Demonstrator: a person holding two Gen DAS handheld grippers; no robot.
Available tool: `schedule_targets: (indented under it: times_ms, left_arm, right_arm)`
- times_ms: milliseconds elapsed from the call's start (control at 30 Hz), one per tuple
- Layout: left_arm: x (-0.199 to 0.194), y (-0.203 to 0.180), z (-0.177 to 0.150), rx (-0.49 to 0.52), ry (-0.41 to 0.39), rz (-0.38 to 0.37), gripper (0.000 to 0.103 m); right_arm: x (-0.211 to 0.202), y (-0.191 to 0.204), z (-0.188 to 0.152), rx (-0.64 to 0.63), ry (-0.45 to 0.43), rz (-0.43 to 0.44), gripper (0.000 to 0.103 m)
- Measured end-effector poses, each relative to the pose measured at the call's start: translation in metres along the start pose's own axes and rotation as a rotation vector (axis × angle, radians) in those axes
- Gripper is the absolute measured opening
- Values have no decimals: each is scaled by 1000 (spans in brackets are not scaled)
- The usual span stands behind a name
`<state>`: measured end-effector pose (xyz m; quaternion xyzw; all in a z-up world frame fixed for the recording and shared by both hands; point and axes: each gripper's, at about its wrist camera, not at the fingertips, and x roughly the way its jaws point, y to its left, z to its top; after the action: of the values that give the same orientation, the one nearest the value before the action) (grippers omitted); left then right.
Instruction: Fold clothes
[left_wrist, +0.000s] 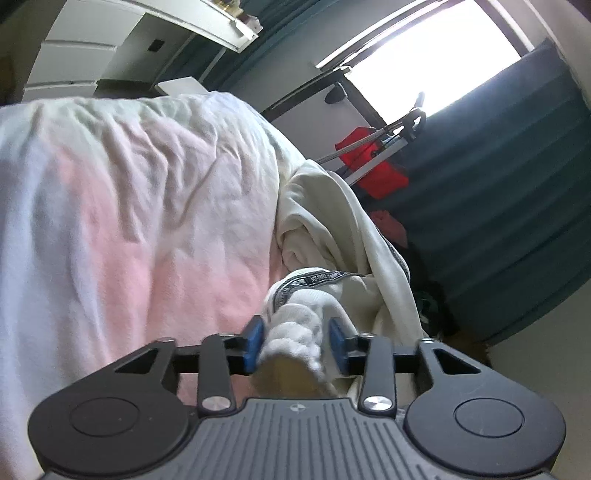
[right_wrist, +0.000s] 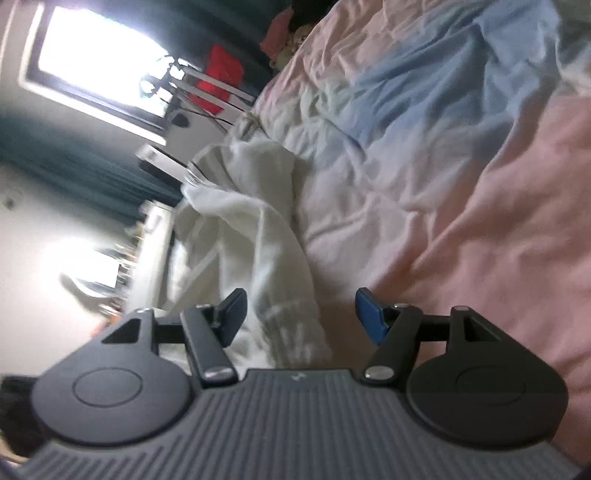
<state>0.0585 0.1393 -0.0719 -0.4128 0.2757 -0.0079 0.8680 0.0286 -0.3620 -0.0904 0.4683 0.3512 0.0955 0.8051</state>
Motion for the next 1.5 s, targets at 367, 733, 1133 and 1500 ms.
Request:
schedule_targets:
  times_ms: [367,733,1133,1500]
  left_arm:
    - [19,5,-16,27,-5,156,71]
    - [29,0,2,25,2,153,16]
    - [-12,-60,178,268,-182,221,13]
    - [45,45,301,291,-203,482,15]
  right_arm:
    - [35,12,1,-103,30,26,61]
    - [37,5,-12,-84,63,15,25]
    - [101,109,-116,-19,191,243,21]
    - [287,217,-206,-111,466,325,22]
